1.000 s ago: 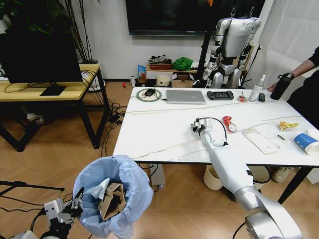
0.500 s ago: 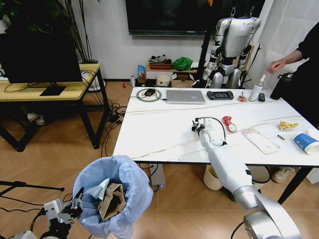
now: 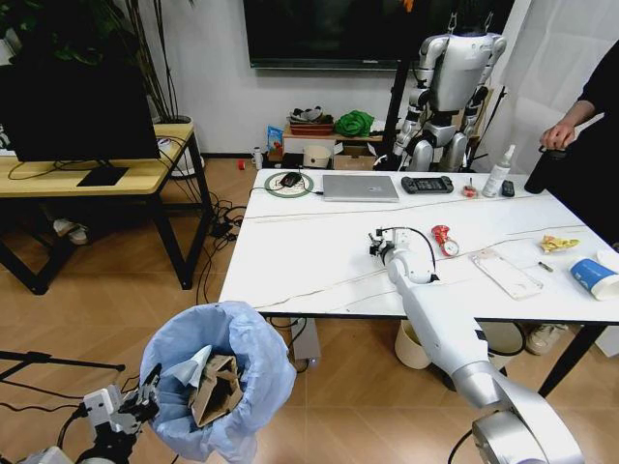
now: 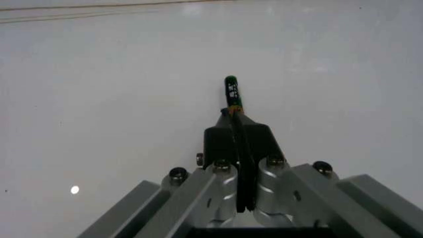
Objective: Pick up the trash bin and place the trash from the table into it.
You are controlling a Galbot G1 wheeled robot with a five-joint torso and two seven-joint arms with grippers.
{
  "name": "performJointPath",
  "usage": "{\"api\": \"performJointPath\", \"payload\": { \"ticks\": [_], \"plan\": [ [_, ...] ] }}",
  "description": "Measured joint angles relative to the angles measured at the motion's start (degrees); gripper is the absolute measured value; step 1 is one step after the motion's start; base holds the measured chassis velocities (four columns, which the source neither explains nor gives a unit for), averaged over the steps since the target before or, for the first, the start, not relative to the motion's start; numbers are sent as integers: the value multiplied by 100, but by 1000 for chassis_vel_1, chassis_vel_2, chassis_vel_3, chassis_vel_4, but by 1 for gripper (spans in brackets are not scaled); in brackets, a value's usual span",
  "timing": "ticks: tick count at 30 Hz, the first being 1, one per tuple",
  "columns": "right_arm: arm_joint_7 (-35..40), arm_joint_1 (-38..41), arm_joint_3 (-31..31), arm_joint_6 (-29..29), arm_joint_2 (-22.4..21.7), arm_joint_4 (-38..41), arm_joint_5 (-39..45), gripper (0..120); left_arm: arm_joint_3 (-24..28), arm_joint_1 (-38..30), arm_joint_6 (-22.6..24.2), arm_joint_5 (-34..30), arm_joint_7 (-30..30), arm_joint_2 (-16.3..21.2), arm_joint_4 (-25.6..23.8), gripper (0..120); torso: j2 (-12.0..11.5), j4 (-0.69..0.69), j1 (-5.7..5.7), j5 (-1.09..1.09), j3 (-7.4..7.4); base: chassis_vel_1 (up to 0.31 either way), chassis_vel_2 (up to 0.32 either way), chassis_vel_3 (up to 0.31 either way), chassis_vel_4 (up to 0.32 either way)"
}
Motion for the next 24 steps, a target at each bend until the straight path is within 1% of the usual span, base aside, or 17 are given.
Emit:
{"api": "performJointPath", "payload": {
  "ticks": [1,3,4,8,9,10,11,12,14,15,16,17,19,20,22,24],
  "plan": [
    [-2,-5,-4,0,-2,6,2,0,0,-4,0,-4,0,3,3,0,0,0,0,0,0,0,0,0,0],
    [-7,-9,-8,0,-6,11,3,8,0,-7,1,-9,0,8,13,0,0,0,0,0,0,0,0,0,0],
    [-7,-9,-8,0,-6,11,3,8,0,-7,1,-9,0,8,13,0,0,0,0,0,0,0,0,0,0],
    [-28,1,-13,24,-8,-18,4,27,-1,-8,2,-11,0,5,17,0,0,0,0,0,0,0,0,0,0],
    [-33,5,-15,27,-8,-24,4,29,-1,-8,2,-11,0,2,18,0,0,0,0,0,0,0,0,0,0],
    [-33,5,-15,27,-8,-24,4,29,-1,-8,2,-11,0,2,18,0,0,0,0,0,0,0,0,0,0],
    [-36,8,-18,33,-8,-31,4,34,-1,-6,2,-11,0,-2,18,0,0,0,0,0,0,0,0,0,0],
    [-36,9,-18,34,-7,-33,4,34,-1,-6,2,-11,0,-4,18,0,0,0,0,0,0,0,0,0,0],
    [-38,15,-20,41,-4,-44,4,41,-1,-6,2,-11,0,-6,18,0,0,0,0,0,0,0,0,0,0],
    [-40,24,-22,50,-1,-60,3,53,-1,-3,2,-9,-1,-10,17,0,0,0,0,0,0,0,0,0,0],
    [-40,30,-24,57,3,-74,2,54,-1,0,2,-8,-1,-12,17,0,0,0,0,0,0,0,0,0,0],
    [-41,37,-26,61,6,-85,1,59,-1,4,2,-6,-1,-14,17,0,0,0,0,0,0,0,0,0,0],
    [-41,39,-27,62,7,-89,1,59,-1,5,2,-6,-1,-15,18,0,0,0,0,0,0,0,0,0,0],
    [-44,45,-31,68,11,-105,-4,66,-1,7,2,-5,-1,-17,17,0,0,0,0,0,0,0,0,0,0],
    [-50,66,-36,73,21,-153,-24,66,-1,10,2,-2,-1,-23,17,0,0,0,0,0,0,0,0,0,0],
    [-41,105,-48,79,36,-229,-77,57,0,11,2,-1,-1,-24,11,0,0,0,0,0,0,0,0,0,0]
  ]
}}
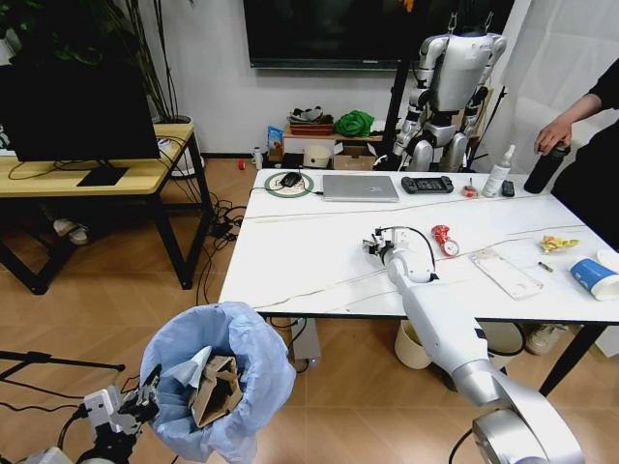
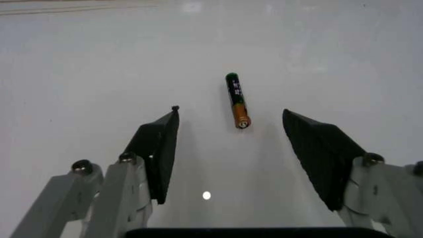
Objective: Pick up the trash bin and place the trash from the table into it.
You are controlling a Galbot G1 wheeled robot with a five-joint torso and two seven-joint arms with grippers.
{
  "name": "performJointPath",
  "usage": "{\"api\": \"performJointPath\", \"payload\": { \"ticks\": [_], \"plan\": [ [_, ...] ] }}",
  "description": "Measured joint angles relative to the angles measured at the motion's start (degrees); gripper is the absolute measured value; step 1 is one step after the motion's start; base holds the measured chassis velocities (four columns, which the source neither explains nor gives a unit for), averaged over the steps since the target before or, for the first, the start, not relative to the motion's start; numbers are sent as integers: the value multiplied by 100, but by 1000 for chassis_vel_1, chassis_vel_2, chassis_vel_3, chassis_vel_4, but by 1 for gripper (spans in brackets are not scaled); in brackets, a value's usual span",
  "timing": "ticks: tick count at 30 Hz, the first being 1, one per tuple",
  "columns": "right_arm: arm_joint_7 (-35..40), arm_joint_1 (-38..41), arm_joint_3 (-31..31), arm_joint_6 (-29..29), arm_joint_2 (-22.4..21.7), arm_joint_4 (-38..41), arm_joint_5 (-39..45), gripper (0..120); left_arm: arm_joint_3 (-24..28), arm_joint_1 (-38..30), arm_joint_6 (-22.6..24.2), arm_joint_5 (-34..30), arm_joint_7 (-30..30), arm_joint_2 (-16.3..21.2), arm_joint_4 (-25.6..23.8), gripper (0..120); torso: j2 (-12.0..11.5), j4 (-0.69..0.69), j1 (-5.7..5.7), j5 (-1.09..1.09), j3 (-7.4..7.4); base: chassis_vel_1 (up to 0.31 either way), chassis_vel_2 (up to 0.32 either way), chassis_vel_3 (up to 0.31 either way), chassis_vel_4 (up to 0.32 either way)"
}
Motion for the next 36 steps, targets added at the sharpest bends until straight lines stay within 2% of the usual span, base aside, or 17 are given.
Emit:
{"api": "performJointPath", "payload": {
  "ticks": [1,3,7,9,10,13,15,36],
  "plan": [
    [2,12,-6,2,4,-26,-9,52,0,-1,0,0,0,-1,-2,0,0,0,0,0,0,0,0,0,0],
    [4,18,-8,5,8,-40,-14,50,0,-2,0,0,0,-1,-2,0,0,0,0,0,0,0,0,0,0],
    [9,49,-13,10,22,-84,-44,31,1,-3,0,0,0,-1,-3,0,0,0,0,0,0,0,0,0,0],
    [9,53,-14,12,25,-90,-51,29,1,-3,0,0,0,-2,-4,0,0,0,0,0,0,0,0,0,0],
    [11,61,-15,14,30,-99,-61,22,1,-2,0,0,0,-2,-5,0,0,0,0,0,0,0,0,0,0],
    [18,72,-19,14,37,-117,-90,14,1,1,0,-2,0,-2,-9,0,0,0,0,0,0,0,0,0,0],
    [22,83,-25,14,44,-143,-116,2,-10,6,-1,-17,0,-1,-17,0,0,0,0,0,0,0,0,0,0],
    [26,-133,-32,-13,-69,193,-73,0,-7,-15,-7,-41,4,8,-15,0,0,-1,0,1,0,0,0,0,0]
  ]
}}
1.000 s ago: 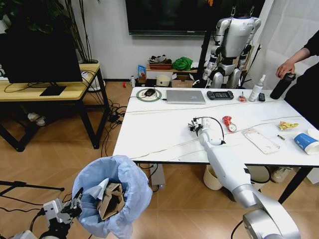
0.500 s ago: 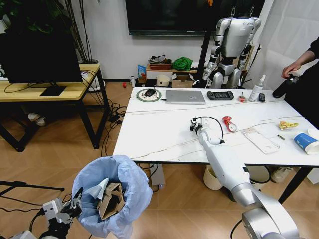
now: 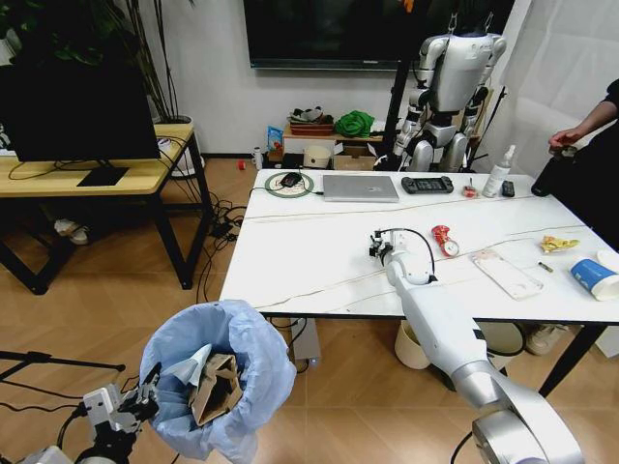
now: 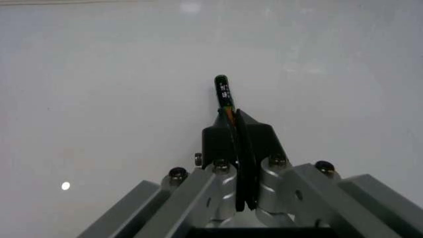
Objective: Pick up the trash bin and place the trash from the table into it.
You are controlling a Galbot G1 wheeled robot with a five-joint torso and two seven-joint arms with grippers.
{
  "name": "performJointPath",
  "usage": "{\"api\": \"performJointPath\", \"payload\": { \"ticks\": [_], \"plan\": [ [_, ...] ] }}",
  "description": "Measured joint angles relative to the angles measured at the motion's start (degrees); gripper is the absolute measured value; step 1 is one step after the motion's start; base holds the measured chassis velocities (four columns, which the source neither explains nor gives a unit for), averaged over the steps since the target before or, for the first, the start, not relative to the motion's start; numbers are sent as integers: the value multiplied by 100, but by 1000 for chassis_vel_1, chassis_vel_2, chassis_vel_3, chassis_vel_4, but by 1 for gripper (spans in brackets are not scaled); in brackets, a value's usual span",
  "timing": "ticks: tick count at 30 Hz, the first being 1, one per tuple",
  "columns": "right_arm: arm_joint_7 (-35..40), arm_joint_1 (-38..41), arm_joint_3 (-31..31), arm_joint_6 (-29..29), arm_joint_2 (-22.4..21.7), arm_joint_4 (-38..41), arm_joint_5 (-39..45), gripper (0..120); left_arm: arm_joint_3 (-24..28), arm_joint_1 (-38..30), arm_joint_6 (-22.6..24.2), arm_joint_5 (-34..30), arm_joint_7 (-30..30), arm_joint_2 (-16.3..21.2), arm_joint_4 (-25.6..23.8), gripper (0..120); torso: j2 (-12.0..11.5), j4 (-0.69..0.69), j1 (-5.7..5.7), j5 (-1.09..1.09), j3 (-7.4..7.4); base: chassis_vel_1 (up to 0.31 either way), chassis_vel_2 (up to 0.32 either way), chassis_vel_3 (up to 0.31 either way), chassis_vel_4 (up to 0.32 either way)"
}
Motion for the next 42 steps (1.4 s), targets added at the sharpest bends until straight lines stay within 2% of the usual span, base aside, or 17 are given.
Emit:
{"api": "performJointPath", "payload": {
  "ticks": [11,17,19,21,25,27,29,30,32,35,37,42],
  "plan": [
    [-11,-119,-63,-18,-113,308,196,0,14,-5,-4,3,8,6,5,0,0,1,0,0,0,0,0,0,0],
    [-60,-302,-190,34,-309,1024,783,0,46,-21,-3,6,8,5,21,0,0,0,0,-1,0,0,0,0,0],
    [-60,-406,-285,35,-435,1468,1065,0,59,-24,-2,13,8,-4,30,0,0,1,0,-2,0,0,0,0,0],
    [-44,-575,-446,4,-673,2291,1494,0,76,-24,-2,34,7,-16,48,0,0,0,0,-1,0,0,0,0,0],
    [9,-690,-616,-88,-941,3095,1979,0,79,-23,-2,44,8,-21,52,0,0,-1,0,0,0,0,0,0,0],
    [62,-780,-820,-186,-1387,4160,2524,0,73,-22,1,45,7,-19,48,0,0,0,0,-2,-1,0,0,0,0],
    [104,-844,-998,-241,-1673,4881,2877,0,66,-22,4,45,5,-17,41,0,0,1,0,-1,-1,0,0,0,0],
    [104,-844,-998,-241,-1673,4881,2877,0,66,-22,4,45,5,-17,41,0,0,1,0,-1,-1,0,0,0,0],
    [146,-904,-1225,-268,-1898,5551,3169,0,62,-18,7,45,2,-15,34,0,1,-2,-1,-2,-1,0,0,0,0],
    [159,-970,-1682,-240,-2121,6487,3490,0,48,-6,14,45,-2,-12,8,0,0,2,-1,-1,-1,0,0,0,0],
    [154,-994,-1829,-224,-2169,6692,3545,0,45,-5,16,45,-5,-14,2,0,1,1,-1,-2,-1,0,0,0,0],
    [88,-1212,-2951,-53,-2448,7292,3475,0,44,3,22,52,-13,-42,-15,0,1,0,-1,-1,-1,0,0,0,0]
  ]
}}
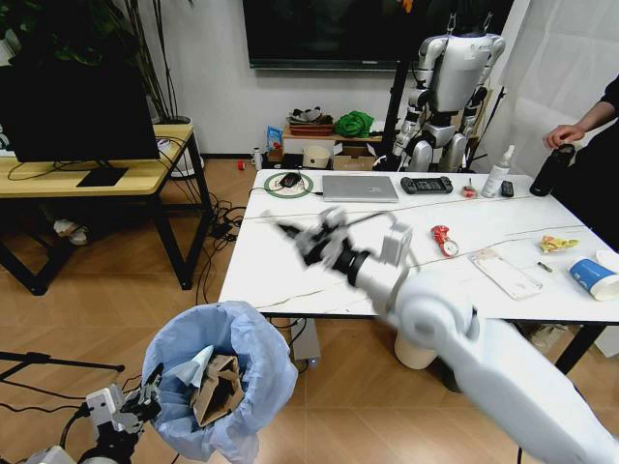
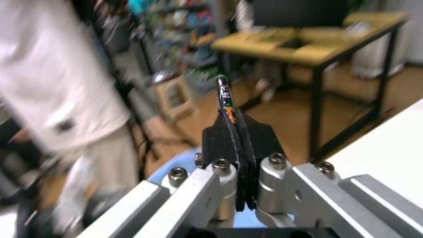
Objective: Pick up the trash bin and place the trash from the table into it.
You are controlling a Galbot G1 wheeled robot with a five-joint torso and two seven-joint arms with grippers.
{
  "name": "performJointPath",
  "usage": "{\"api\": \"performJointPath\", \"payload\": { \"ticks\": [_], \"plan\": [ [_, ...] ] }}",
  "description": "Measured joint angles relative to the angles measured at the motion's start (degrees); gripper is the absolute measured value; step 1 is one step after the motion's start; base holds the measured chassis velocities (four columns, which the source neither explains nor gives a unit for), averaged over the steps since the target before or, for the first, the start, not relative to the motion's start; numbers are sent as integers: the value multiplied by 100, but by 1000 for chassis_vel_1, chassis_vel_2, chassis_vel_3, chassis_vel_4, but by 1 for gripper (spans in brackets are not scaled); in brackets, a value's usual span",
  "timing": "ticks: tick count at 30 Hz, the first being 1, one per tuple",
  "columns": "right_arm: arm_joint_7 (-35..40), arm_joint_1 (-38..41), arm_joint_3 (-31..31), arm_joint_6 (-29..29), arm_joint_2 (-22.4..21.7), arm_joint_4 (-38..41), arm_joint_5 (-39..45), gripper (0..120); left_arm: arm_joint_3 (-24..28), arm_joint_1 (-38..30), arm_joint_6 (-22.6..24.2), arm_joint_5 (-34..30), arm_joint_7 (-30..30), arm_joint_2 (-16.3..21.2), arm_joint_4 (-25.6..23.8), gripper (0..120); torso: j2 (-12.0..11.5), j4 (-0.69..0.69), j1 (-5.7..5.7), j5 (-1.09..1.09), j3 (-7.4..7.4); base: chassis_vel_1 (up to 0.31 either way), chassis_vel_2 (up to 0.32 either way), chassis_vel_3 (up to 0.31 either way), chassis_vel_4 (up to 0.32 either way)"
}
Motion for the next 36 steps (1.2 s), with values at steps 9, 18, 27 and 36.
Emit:
{"api": "performJointPath", "payload": {
  "ticks": [9,18,27,36],
  "plan": [
    [10,-233,-1078,89,58,-206,-754,0,44,-5,2,49,-2,-81,-24,0,0,1,0,1,1,0,0,0,0],
    [79,-37,-1057,60,139,-330,-835,29,67,-14,2,61,0,-108,-23,0,0,1,1,0,1,0,0,0,0],
    [515,-718,247,926,-213,-385,-703,62,121,-81,-1,79,9,-8,100,0,0,2,1,2,1,0,0,0,0],
    [160,-2618,2784,1646,-488,-654,-1153,89,243,-274,-56,166,120,42,466,0,0,-3,2,2,1,0,0,0,0]
  ]
}}
